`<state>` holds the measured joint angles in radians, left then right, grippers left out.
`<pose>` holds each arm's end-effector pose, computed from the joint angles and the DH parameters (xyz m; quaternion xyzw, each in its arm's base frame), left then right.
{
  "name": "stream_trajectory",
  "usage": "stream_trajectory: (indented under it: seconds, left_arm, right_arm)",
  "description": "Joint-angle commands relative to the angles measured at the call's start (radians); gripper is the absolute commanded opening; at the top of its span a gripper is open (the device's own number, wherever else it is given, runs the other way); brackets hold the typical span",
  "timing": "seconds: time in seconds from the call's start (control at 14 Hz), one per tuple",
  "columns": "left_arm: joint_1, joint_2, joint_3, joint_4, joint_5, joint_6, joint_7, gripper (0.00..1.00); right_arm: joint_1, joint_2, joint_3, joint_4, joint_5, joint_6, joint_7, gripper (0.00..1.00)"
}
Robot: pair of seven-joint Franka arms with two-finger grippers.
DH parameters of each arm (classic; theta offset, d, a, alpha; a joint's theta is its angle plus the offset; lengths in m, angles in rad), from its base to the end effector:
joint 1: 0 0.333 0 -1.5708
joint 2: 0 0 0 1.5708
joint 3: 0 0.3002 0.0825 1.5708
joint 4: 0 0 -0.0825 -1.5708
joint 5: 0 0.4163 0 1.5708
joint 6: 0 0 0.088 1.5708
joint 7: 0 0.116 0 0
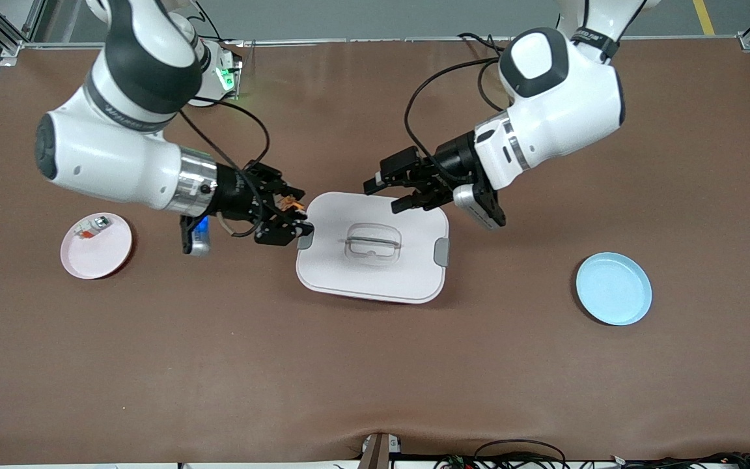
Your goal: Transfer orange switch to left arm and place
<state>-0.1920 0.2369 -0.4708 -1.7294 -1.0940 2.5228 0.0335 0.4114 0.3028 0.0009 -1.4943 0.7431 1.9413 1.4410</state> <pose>0.5673 -0.4074 0.4832 0.8605 0.0457 0.0788 0.5012 0.6214 0.3280 0.4994 -0.7565 0.5501 0.2373 0.2621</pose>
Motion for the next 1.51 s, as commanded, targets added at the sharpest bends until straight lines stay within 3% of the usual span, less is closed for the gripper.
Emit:
stream_trajectory:
  seconds: [0.0, 0.57, 1.08, 1.22, 1.29, 1.43]
  left_arm:
    - [-0.040, 0.022, -0.005, 0.011, -0.062, 0.083, 0.025, 0.83]
    - [-0.060, 0.050, -0.005, 0.022, -0.179, 0.123, 0.173, 0.76]
    - [-0.063, 0.067, -0.005, 0.022, -0.187, 0.128, 0.218, 0.68]
    - [-0.067, 0.078, -0.005, 0.024, -0.187, 0.140, 0.236, 0.59]
    - [-0.069, 0.079, -0.005, 0.024, -0.185, 0.146, 0.239, 0.49]
    - [-0.069, 0.079, -0.005, 0.024, -0.185, 0.146, 0.240, 0.19]
  right_arm:
    - [0.041, 0.022, -0.013, 0.045, 0.018, 0.033, 0.077, 0.00]
    - [0.124, 0.081, -0.015, 0.115, -0.013, 0.119, 0.194, 0.00]
    - [0.155, 0.145, -0.016, 0.200, -0.016, 0.165, 0.246, 0.00]
    - [0.156, 0.160, -0.016, 0.227, -0.018, 0.165, 0.275, 0.00]
    - [0.161, 0.171, -0.018, 0.245, -0.022, 0.163, 0.285, 0.00]
    - [0.161, 0.174, -0.015, 0.249, -0.036, 0.163, 0.285, 0.00]
